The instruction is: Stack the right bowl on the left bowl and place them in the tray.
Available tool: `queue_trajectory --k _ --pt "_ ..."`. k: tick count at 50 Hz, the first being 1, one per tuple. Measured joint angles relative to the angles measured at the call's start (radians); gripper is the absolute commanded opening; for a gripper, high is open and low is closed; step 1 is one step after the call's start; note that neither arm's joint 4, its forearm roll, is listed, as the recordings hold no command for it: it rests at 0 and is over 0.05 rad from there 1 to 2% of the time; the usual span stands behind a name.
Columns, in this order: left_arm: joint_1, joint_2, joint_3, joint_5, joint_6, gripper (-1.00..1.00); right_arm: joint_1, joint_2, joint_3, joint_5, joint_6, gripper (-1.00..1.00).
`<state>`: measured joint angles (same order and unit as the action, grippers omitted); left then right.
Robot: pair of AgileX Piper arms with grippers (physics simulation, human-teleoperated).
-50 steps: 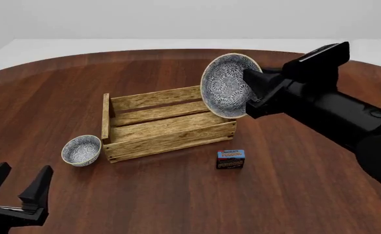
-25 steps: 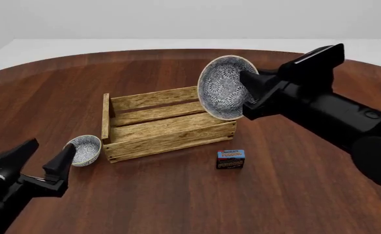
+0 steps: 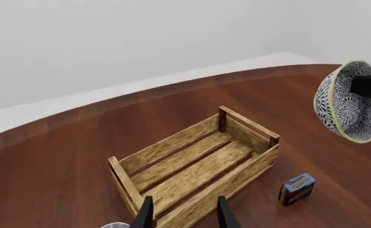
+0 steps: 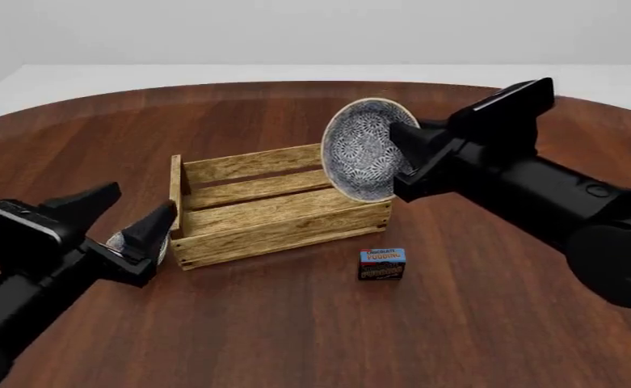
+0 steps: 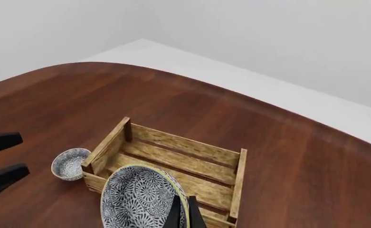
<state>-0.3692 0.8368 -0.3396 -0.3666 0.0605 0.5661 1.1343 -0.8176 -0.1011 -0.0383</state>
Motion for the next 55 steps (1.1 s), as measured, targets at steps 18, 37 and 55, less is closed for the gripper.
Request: queue_trajectory --k 18,37,55 --pt "-0.093 0.103 -0.11 0.005 0.03 1.0 0.002 0.031 -0.002 -0.014 -0.002 -1.0" --pt "-0.168 0.281 -0.226 -0.021 0.056 1.0 0.005 0.055 -0.006 -0.022 0.0 -1.0" --pt "-0.215 0.385 -0.337 -0.003 0.065 1.0 0.009 0.072 -0.006 -0.029 0.0 -1.0"
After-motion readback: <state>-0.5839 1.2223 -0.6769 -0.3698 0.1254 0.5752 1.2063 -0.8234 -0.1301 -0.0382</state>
